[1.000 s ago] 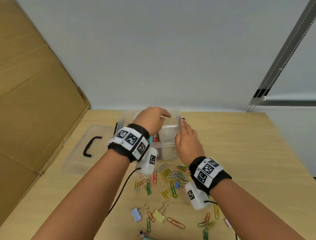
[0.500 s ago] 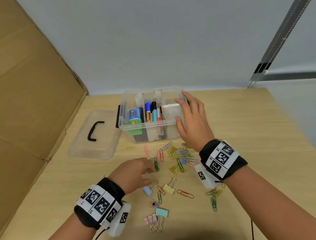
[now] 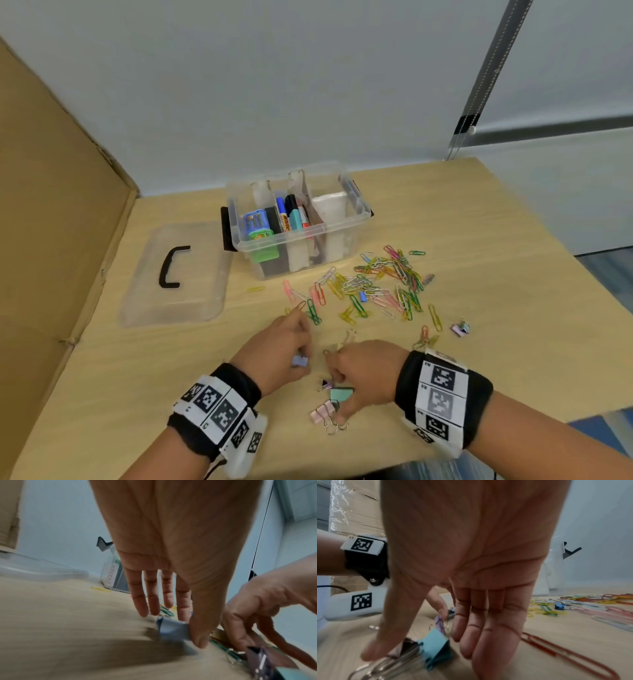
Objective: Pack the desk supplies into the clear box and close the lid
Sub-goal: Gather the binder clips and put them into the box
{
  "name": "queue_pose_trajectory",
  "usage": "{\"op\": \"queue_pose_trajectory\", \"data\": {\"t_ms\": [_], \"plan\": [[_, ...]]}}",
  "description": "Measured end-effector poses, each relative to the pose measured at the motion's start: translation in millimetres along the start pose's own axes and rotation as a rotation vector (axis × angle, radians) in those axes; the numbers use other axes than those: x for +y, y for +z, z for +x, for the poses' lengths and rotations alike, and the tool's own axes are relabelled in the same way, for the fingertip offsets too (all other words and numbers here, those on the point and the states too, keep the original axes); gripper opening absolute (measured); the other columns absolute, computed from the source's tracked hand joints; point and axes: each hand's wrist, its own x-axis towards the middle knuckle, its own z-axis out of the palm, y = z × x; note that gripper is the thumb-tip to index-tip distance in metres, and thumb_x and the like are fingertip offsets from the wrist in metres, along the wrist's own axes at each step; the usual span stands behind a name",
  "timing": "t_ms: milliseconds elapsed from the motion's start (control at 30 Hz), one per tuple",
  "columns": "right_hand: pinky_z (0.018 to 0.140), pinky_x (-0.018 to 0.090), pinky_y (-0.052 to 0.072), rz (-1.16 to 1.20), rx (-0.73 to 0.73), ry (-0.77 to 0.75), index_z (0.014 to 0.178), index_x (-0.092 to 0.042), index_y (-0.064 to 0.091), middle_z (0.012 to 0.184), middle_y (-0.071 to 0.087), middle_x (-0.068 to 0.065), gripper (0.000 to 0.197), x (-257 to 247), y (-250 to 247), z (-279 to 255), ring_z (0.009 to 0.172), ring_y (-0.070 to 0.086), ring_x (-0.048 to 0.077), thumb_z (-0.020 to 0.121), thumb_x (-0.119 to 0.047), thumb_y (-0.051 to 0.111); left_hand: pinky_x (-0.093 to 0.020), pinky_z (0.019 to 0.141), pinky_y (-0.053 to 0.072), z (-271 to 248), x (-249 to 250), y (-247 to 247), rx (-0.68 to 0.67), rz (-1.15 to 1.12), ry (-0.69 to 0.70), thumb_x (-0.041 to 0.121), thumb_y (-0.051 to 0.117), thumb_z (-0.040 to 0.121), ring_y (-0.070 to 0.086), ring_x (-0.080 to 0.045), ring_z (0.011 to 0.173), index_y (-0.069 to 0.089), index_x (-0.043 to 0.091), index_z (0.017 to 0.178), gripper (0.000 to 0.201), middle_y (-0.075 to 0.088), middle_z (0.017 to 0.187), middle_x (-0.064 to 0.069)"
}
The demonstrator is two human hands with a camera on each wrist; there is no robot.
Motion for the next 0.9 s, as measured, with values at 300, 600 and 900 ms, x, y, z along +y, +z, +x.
{"op": "queue_pose_trajectory", "data": {"t_ms": [300, 600, 900], "plan": [[0.069, 0.031, 0.037, 0.131, 0.13, 0.063, 0.099, -0.014, 0.052, 0.104, 0.057, 0.009, 0.024, -3, 11, 0, 0.086, 0.052, 0.025, 0.085, -0.028, 0.065, -0.012, 0.065, 0.038, -22, 10, -2, 0.072, -0.177, 0.031, 0.024, 0.055, 0.087, 0.05, 0.002, 0.074, 0.052, 0.026, 0.097, 0.01, 0.054, 0.088, 0.018], [0.066, 0.034, 0.038, 0.028, 0.166, 0.074, 0.114, -0.01, 0.051, 0.116, 0.047, 0.009, 0.031, -3, 11, 0, 0.093, 0.057, 0.032, 0.086, -0.019, 0.059, -0.029, 0.079, 0.042, -5, 20, 20, -0.062, 0.026, 0.046, 0.039, 0.061, 0.086, 0.051, -0.015, 0.096, 0.056, 0.021, 0.108, 0.029, 0.05, 0.106, 0.003], [0.065, 0.032, 0.043, 0.27, 0.23, 0.049, 0.099, -0.013, 0.051, 0.095, 0.06, 0.004, 0.02, 17, -7, -11, 0.078, 0.053, 0.021, 0.084, -0.022, 0.061, -0.024, 0.076, 0.043, -9, 1, 7, 0.064, -0.085, 0.011, 0.04, 0.058, 0.087, 0.053, -0.007, 0.09, 0.058, 0.026, 0.1, 0.019, 0.05, 0.098, 0.014]]}}
